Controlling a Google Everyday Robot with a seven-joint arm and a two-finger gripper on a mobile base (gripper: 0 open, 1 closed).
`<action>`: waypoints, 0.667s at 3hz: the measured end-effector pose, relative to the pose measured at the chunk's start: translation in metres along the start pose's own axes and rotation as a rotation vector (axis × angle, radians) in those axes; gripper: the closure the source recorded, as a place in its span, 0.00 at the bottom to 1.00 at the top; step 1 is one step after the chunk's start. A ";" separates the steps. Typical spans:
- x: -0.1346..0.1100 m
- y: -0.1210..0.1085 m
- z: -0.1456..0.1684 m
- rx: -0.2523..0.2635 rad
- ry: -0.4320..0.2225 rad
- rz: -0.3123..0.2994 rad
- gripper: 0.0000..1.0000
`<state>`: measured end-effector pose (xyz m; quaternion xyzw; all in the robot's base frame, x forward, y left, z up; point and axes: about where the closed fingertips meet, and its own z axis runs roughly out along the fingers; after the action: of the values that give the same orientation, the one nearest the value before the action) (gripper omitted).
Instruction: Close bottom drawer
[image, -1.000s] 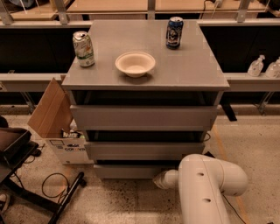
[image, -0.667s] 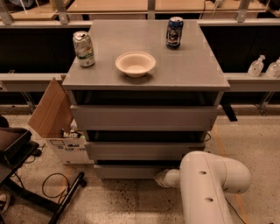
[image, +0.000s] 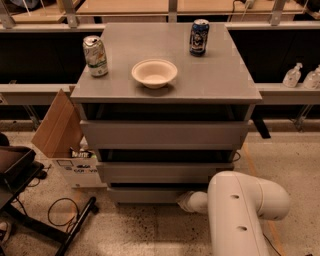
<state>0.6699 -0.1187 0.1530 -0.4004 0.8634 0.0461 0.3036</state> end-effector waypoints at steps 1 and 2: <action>0.009 0.016 -0.007 -0.047 0.004 0.002 1.00; 0.011 0.013 -0.043 -0.035 -0.014 -0.054 1.00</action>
Offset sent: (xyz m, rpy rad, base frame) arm -0.1604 -0.0134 0.0436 -0.0296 0.0693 0.1987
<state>0.6338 -0.1315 0.1795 -0.4284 0.8492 0.0556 0.3038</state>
